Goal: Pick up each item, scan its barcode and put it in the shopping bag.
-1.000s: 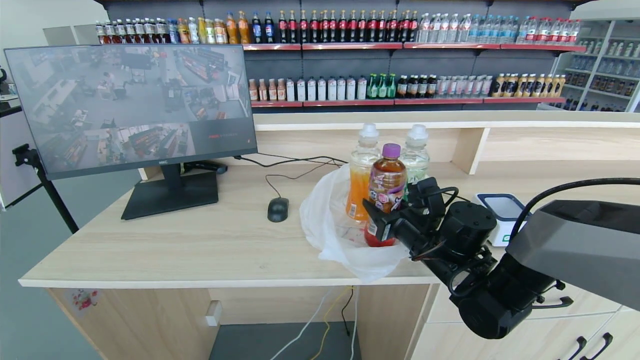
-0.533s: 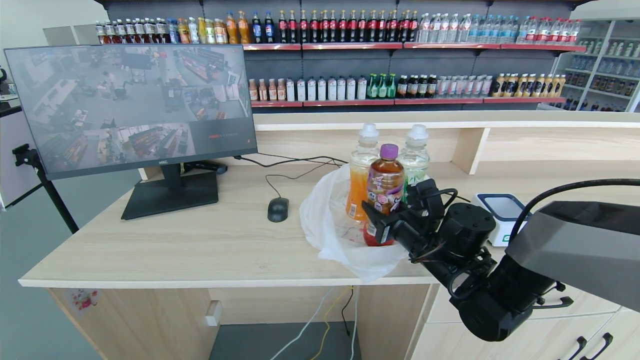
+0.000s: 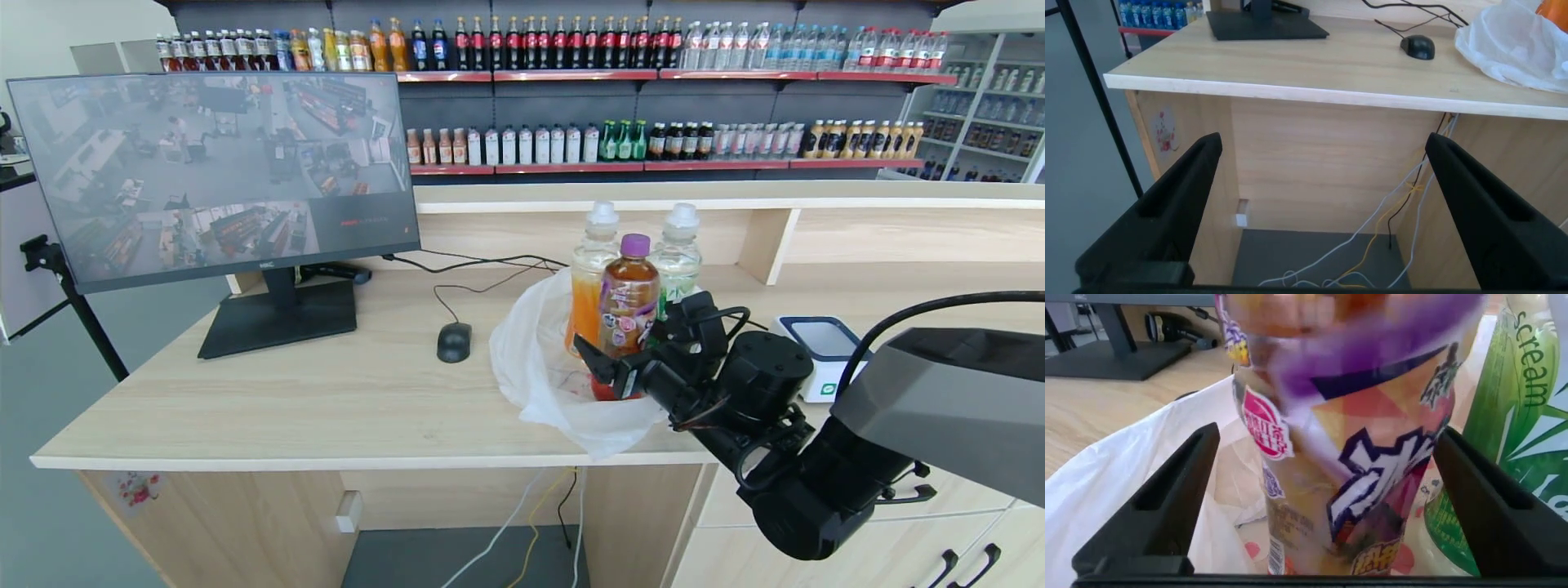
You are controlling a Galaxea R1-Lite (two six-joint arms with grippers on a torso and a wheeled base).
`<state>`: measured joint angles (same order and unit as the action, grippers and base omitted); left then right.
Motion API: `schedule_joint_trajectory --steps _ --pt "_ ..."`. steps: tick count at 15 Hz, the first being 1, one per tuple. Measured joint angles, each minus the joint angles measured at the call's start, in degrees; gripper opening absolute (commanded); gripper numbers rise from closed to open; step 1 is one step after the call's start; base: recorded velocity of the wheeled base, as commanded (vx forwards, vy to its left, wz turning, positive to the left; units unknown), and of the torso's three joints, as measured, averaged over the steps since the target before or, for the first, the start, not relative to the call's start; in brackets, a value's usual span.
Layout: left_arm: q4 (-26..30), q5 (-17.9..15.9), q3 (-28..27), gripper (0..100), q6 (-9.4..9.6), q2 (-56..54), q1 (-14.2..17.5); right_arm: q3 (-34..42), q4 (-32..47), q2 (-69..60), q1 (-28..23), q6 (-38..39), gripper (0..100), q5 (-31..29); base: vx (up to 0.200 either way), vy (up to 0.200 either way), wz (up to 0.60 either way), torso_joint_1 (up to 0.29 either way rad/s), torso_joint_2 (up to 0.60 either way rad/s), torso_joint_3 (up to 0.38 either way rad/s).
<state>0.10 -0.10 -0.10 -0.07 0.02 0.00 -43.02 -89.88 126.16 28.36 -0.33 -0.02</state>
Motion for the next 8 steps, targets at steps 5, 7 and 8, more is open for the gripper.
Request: schedule_joint_trajectory --steps 5,7,8 --pt "0.0 0.0 0.0 100 -0.02 0.0 0.0 1.3 0.0 -1.7 0.9 0.0 100 -0.1 0.000 0.000 0.00 0.000 0.00 0.000" --pt "0.0 0.0 0.0 100 -0.04 0.0 0.0 2.9 0.0 -3.7 1.5 0.0 100 -0.1 0.000 0.000 0.00 0.000 0.00 0.000" --pt "0.0 0.0 0.0 100 -0.04 0.0 0.0 4.0 0.0 -5.1 1.6 0.0 100 -0.1 0.000 0.000 0.00 0.000 0.00 0.000"
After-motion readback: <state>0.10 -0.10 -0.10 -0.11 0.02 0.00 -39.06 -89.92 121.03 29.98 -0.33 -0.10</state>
